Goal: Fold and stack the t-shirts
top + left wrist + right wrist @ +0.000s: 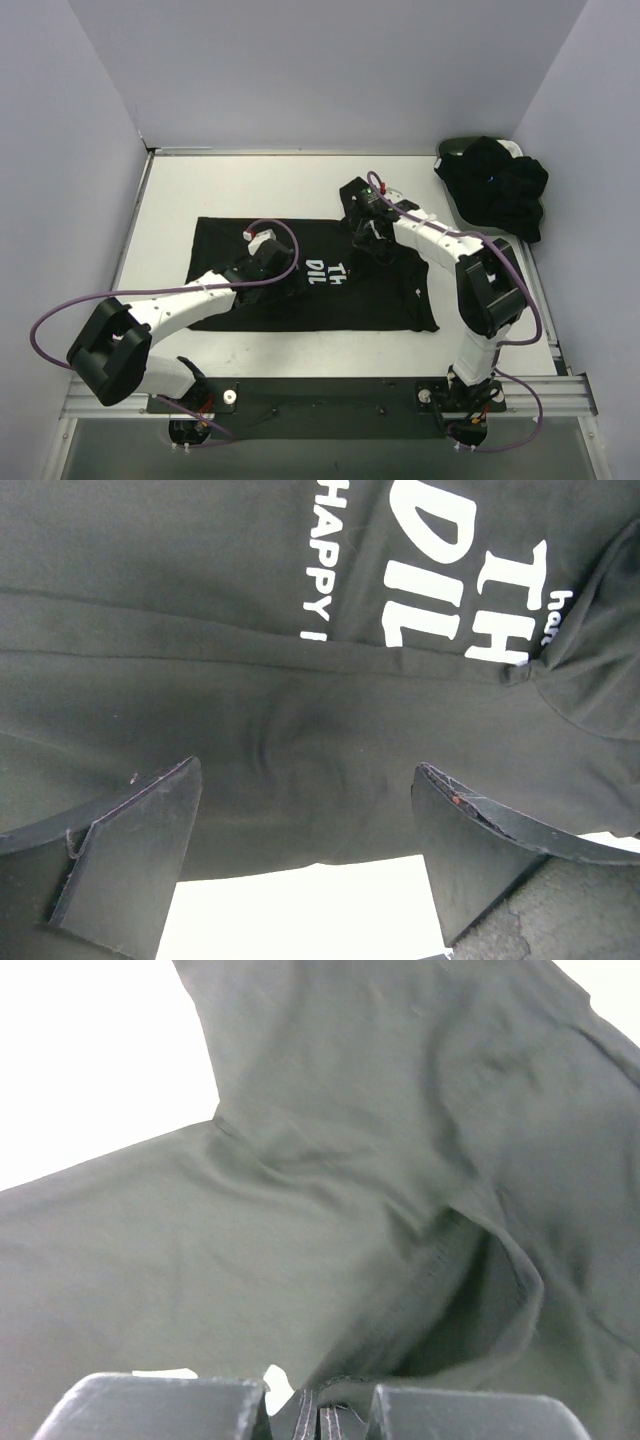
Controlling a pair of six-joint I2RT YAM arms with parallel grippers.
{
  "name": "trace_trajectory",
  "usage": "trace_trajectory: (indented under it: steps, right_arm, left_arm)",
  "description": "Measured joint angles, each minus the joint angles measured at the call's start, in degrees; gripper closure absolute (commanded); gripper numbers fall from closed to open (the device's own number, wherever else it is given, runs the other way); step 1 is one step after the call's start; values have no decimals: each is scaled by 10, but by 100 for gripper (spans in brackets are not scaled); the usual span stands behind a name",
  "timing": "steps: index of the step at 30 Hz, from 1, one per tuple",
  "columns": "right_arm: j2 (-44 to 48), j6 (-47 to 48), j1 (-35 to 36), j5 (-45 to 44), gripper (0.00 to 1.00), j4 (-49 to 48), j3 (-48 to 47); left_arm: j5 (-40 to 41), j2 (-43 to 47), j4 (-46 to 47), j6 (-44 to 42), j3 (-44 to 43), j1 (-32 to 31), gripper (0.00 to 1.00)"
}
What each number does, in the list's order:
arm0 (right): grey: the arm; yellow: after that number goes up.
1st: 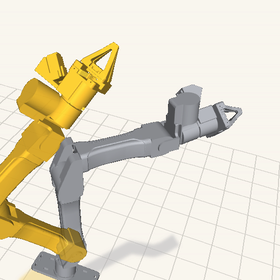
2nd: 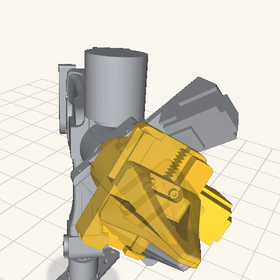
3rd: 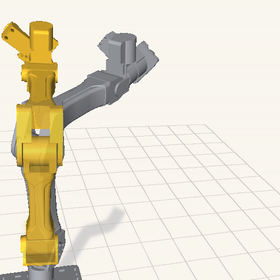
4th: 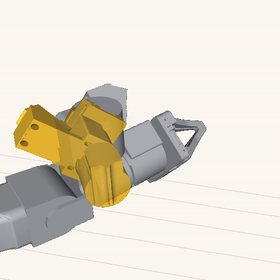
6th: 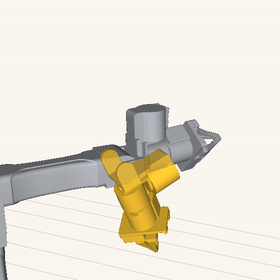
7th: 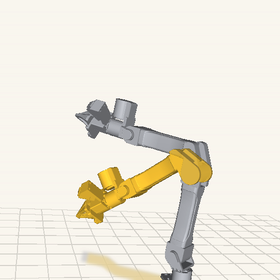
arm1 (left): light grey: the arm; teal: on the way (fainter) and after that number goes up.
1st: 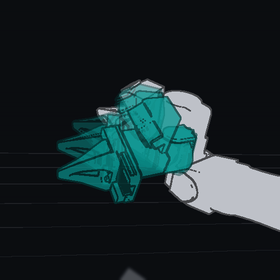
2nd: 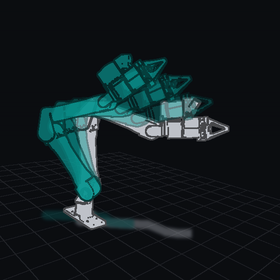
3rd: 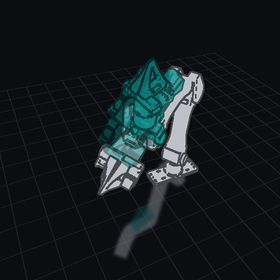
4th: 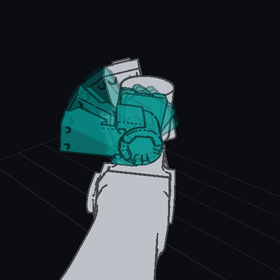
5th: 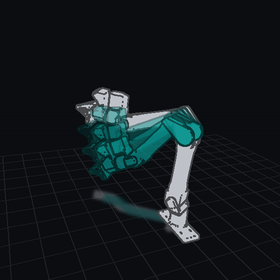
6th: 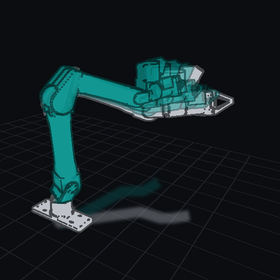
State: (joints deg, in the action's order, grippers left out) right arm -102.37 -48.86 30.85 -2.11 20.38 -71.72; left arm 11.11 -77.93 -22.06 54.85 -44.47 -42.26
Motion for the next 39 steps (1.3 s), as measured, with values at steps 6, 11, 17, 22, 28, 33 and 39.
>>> trace_trajectory:
  steps: [6, 11, 17, 22, 28, 33, 39]
  right_arm:
    - [-53, -4, 0, 12, 100, 2, -67]
    - [-98, -7, 1, 18, 52, 3, -90]
    - [-126, 18, 1, 8, 0, -4, -106]
    - [-70, 59, 3, -43, 0, -31, -76]
    - [131, 100, 4, -109, 0, -45, 35]
    - [259, 102, 4, -133, 0, -47, 137]
    - [261, 81, 4, -99, 0, -48, 225]
  left_arm:
    - [0, 0, 2, 1, 6, -8, 4]
    - [0, 0, 2, 0, 8, -8, 4]
    - [0, 0, 2, 0, 10, -9, 4]
    - [1, 1, 2, 0, 10, -11, 4]
    - [16, 31, -14, -3, 13, -11, 4]
    - [21, 72, -33, -19, 13, 23, 4]
    - [13, 78, -63, -48, 10, 116, 5]
